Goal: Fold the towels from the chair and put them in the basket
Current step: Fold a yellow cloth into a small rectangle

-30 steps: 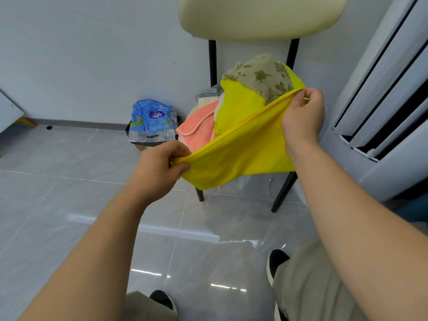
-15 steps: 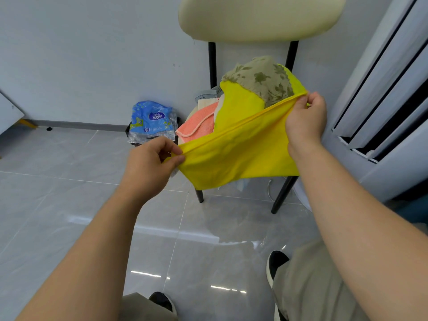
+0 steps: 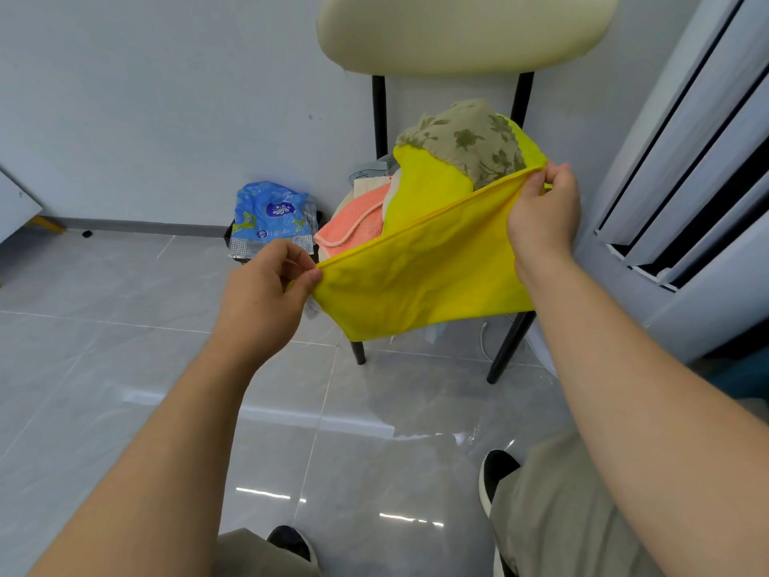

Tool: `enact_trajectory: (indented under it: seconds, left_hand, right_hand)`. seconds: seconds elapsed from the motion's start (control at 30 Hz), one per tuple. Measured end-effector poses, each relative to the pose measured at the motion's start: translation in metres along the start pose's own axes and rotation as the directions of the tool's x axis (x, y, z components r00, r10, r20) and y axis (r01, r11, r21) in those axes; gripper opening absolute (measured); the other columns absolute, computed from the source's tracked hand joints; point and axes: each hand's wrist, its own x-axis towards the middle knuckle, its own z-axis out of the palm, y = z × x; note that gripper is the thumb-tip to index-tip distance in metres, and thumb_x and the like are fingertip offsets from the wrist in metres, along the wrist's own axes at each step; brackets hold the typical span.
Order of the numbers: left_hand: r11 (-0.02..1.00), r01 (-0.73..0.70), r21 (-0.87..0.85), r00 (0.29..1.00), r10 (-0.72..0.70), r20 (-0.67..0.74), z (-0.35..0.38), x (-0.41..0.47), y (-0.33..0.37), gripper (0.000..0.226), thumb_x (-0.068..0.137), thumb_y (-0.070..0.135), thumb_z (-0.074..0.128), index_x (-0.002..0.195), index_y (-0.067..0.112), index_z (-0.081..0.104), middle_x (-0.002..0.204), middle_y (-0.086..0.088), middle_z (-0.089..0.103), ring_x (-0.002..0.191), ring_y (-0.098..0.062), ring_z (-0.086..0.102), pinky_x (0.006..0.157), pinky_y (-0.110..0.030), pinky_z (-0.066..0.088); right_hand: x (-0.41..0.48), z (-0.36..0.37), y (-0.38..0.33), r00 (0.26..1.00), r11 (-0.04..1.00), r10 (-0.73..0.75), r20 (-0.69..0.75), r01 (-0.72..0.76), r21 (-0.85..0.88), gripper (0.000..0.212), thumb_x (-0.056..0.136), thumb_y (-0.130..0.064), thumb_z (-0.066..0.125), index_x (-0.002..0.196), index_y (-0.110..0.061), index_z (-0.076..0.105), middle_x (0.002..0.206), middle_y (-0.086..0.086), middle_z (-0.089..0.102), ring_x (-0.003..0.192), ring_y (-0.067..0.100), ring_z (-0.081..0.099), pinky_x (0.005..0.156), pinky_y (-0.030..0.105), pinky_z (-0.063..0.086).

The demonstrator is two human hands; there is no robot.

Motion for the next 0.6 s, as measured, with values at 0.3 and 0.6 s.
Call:
enact_trajectory:
  seconds: [0.3,0.6]
  left_hand:
    - [0.978,0.198,-0.068,0.968,-0.206,-0.145,-0.009,0.011,-0.015,0.017,0.100,0.029,0.053,0.102,0.017,0.064,0.091,-0.004,0.068,0.089,-0.026,0.062,0.078,-0.038,0.048]
    - [0.911,0.199,-0.362,0.803,-0.363,-0.473,-0.033,0.019,-0.018,0.024,0.102,0.040,0.049,0.098,0.016,0.050,0.082,0.008,0.049,0.082,-0.015,0.047,0.074,-0.031,0.037]
  right_hand:
    - [-0.038,-0.017,-0.024,0.893,0.897,-0.442,0.086,0.443,0.006,0.026,0.107,-0.023,0.042,0.114,-0.003,0.055,0.080,-0.015,0.044,0.074,-0.004,0.043,0.065,0.024,0.024]
    - [-0.065,-0.005,-0.036,0.862,0.870,-0.493,0.120,0.483,0.100,0.020,0.106,-0.030,0.045,0.105,-0.013,0.055,0.060,-0.011,0.042,0.055,-0.002,0.047,0.050,0.013,0.028]
